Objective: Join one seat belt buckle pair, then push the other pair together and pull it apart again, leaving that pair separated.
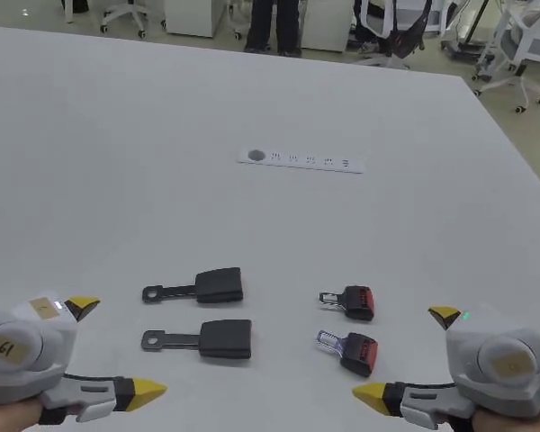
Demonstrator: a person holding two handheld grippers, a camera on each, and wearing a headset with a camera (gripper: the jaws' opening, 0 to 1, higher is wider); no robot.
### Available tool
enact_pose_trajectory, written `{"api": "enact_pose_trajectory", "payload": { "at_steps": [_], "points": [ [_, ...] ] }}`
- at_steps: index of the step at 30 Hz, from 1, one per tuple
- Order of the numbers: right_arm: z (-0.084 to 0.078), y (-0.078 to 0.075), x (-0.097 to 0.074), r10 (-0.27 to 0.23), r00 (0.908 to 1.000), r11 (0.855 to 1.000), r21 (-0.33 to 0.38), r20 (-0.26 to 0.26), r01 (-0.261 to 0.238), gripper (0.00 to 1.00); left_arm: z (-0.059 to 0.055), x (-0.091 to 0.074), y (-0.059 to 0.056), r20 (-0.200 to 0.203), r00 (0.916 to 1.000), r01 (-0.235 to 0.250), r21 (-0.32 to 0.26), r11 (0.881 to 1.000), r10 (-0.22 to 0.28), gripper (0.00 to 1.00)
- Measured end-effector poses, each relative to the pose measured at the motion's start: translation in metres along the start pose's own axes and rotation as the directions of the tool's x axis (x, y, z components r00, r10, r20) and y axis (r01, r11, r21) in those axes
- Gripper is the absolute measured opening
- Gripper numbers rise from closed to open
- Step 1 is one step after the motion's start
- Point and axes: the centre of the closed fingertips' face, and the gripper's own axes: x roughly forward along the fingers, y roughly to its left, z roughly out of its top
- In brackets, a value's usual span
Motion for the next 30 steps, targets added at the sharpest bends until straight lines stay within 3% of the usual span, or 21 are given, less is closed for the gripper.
{"api": "enact_pose_trajectory", "payload": {
  "at_steps": [14, 17, 22, 28, 30],
  "points": [
    [0.0033, 0.0033, -0.0010, 0.005, 1.0000, 1.000, -0.010, -0.002, -0.005, 0.99, -0.0017, 0.0011, -0.0027, -0.009, 0.9999, 0.010, 0.009, 1.000, -0.010, 0.95],
    [0.0044, 0.0029, -0.0002, 0.006, 1.0000, 1.000, -0.011, -0.002, -0.006, 0.99, -0.0042, 0.0010, -0.0040, -0.023, 0.9996, 0.014, 0.050, 0.999, -0.013, 0.95],
    [0.0055, 0.0037, 0.0005, 0.010, 0.9999, 1.000, -0.015, -0.004, -0.010, 0.99, 0.0010, 0.0022, -0.0054, -0.002, 0.9999, 0.017, 0.005, 1.000, -0.017, 0.97],
    [0.0037, -0.0007, 0.0050, 0.010, 0.9999, 1.000, -0.013, -0.002, -0.010, 0.99, 0.0015, 0.0024, -0.0062, -0.005, 0.9998, 0.017, 0.001, 1.000, -0.017, 0.95],
    [0.0035, -0.0004, 0.0060, 0.009, 1.0000, 1.000, -0.013, -0.001, -0.009, 0.99, -0.0051, 0.0018, -0.0050, -0.039, 0.9991, 0.019, 0.068, 0.998, -0.016, 0.93]
  ]
}}
